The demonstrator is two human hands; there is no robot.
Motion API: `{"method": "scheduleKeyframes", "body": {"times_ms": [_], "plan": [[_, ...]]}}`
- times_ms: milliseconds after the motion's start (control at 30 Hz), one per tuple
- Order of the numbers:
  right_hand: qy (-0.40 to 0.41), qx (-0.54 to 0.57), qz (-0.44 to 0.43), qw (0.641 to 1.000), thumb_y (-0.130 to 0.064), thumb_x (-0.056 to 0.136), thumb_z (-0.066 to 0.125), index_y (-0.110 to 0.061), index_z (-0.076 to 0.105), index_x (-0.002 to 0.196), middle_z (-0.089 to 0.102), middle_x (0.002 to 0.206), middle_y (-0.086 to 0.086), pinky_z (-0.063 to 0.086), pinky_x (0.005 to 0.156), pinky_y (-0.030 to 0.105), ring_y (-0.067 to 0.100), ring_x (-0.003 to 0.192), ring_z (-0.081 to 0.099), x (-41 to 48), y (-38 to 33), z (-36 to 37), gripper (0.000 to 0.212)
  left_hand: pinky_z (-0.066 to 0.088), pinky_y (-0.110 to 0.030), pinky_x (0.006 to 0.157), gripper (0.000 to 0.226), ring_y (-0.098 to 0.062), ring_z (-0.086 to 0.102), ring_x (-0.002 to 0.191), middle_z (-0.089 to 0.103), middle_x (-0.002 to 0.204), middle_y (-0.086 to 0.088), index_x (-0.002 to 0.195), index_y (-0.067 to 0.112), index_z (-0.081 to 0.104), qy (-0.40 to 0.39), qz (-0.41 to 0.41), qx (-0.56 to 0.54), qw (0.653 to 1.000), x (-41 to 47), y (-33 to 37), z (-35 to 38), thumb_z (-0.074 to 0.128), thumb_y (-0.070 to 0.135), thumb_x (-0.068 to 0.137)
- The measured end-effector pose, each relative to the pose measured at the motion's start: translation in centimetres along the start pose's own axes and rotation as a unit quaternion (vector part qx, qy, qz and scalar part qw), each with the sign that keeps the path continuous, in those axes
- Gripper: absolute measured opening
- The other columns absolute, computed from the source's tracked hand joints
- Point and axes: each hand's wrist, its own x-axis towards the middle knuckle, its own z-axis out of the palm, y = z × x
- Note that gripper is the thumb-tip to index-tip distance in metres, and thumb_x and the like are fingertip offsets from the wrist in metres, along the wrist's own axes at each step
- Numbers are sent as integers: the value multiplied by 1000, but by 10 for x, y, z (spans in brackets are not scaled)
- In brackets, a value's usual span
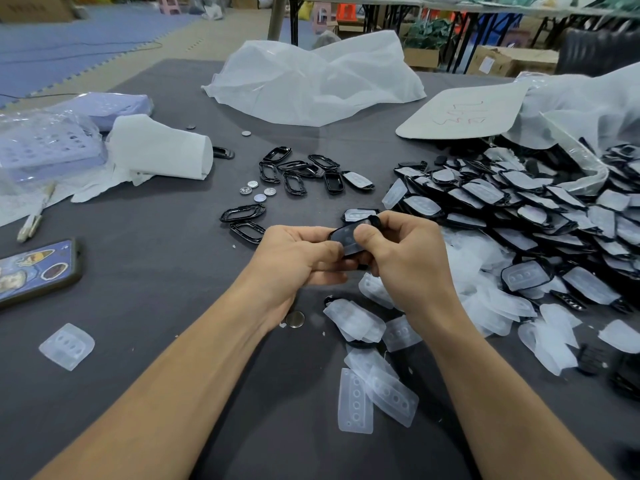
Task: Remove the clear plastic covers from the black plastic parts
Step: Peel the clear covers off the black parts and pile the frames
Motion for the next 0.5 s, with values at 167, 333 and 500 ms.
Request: {"method": "scheduleKeyframes", "body": {"times_ms": [167, 333, 500], "plan": [[3, -5, 9, 1000, -20, 93, 70, -17, 73, 74, 68, 63, -4, 50, 62, 37, 10, 59, 58, 2, 2, 0, 19, 61, -24, 61, 19, -23, 79, 82, 80, 92, -18, 96, 4, 79, 12, -2, 6, 1000, -1, 1, 1, 63, -7, 94], [-9, 3, 3, 1000, -22, 91, 69, -14, 74, 78, 72, 70, 7, 54, 63, 43, 30, 68, 65, 2, 3, -1, 16, 62, -26, 61, 22, -24, 78, 73, 79, 85, -21, 90, 4, 81, 32, 9, 2, 999, -1, 2, 2, 64, -10, 90], [-3, -10, 11, 1000, -20, 93, 71, -16, 75, 76, 74, 71, 4, 51, 62, 37, 30, 71, 71, 4, 5, 0, 17, 63, -27, 67, 32, -26, 79, 82, 79, 89, -20, 93, 5, 81, 3, 20, -4, 1000, 0, 1, 2, 56, -15, 92]]}}
